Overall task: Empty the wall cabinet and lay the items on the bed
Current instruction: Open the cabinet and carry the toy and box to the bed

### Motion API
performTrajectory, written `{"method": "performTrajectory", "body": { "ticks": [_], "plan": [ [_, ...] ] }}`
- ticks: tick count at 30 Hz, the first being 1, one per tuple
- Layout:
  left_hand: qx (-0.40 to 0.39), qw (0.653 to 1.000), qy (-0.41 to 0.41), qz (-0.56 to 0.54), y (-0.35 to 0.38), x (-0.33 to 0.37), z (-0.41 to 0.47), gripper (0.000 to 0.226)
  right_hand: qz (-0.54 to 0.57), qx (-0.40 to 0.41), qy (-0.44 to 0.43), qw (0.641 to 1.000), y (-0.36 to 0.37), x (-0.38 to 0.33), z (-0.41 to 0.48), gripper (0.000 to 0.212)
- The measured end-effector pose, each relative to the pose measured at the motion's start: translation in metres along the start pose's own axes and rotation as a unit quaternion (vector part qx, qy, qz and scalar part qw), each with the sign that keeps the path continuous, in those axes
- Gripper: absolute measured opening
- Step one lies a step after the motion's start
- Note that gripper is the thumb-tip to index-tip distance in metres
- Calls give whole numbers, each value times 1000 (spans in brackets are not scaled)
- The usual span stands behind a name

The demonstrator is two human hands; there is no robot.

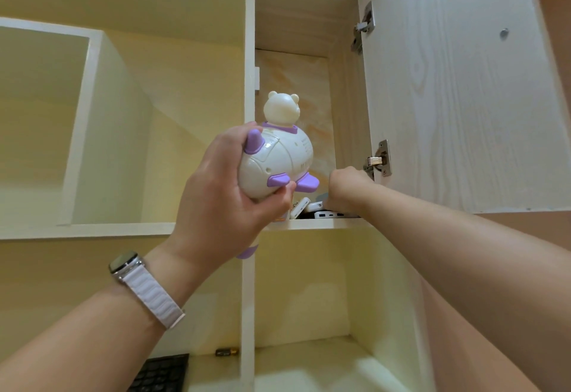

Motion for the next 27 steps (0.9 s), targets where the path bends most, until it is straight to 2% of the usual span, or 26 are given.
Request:
{"method": "performTrajectory", "body": {
  "ticks": [7, 9, 10, 12, 14, 16, 20, 23, 27],
  "plan": [
    [3, 1000, 1, -3, 0, -1, 0, 63, 61, 70, 41, 995, -3, 2, -3, 23],
    [6, 1000, -6, -3, -1, -3, 0, 63, 54, 96, 29, 993, -4, 5, -6, 11],
    [7, 1000, -8, -3, -1, -3, 0, 63, 44, 120, 15, 992, -5, 7, -7, 4],
    [5, 1000, -11, -1, -1, -4, -1, 63, 17, 180, -16, 983, -5, 9, -10, 11],
    [2, 1000, -11, 6, 0, -3, 0, 64, 13, 245, -51, 968, -8, 10, -14, 5],
    [3, 1000, -12, 12, 1, -2, 1, 64, 31, 289, -67, 954, -15, 12, -23, 16],
    [8, 1000, -10, 18, 2, 3, 2, 61, 235, 306, -40, 922, -28, 29, -52, 20],
    [15, 1000, -13, 23, 1, 11, -1, 59, 392, 307, -4, 867, -26, 42, -82, 17],
    [36, 999, -16, 26, -4, 27, -8, 58, 525, 289, 17, 800, -21, 44, -126, 31]
  ]
}}
Point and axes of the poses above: each hand's wrist, its own z-axis towards the middle knuckle, its own y-axis out of the palm, x = y × z, the point moved 4 cm from there along z, towards the middle knuckle, and after that the axes turned 2 degrees about -y, right-handed, at the moved point
